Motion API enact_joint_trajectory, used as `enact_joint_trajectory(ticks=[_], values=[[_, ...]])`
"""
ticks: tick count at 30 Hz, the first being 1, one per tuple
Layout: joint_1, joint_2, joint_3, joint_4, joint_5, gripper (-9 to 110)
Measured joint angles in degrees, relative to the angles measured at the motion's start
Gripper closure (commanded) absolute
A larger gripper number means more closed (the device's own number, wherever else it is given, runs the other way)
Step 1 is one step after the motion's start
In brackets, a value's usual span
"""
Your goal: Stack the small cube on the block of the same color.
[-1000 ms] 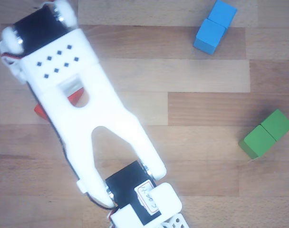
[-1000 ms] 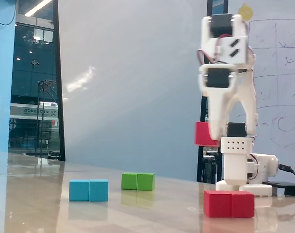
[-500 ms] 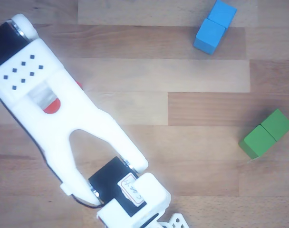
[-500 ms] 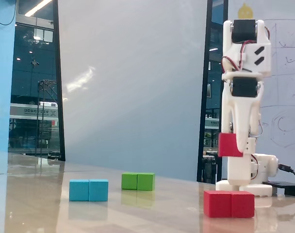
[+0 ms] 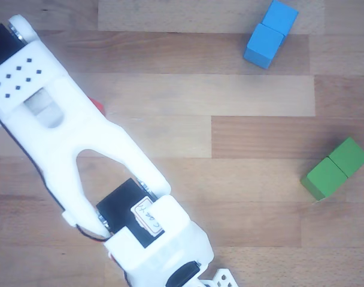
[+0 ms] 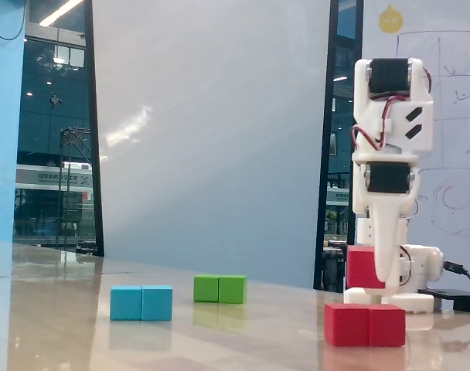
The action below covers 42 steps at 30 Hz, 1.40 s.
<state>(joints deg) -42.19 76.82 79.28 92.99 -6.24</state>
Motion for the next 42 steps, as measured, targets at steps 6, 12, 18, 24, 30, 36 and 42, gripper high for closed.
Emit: enact_joint_trajectory(ticks=[6, 12, 18, 24, 30, 36, 42], values=[[2.02, -1.58, 0.00, 0.00, 0.00, 100], [2.02, -3.43, 0.00, 0.00, 0.00, 100], [2.11, -4.75, 0.00, 0.00, 0.00, 100], [2.11, -4.75, 0.00, 0.00, 0.00, 99], [2.11, -4.75, 0.00, 0.00, 0.00, 87], [2.11, -4.75, 0.00, -0.09, 0.00, 74], [2.11, -4.75, 0.00, -0.09, 0.00, 69]])
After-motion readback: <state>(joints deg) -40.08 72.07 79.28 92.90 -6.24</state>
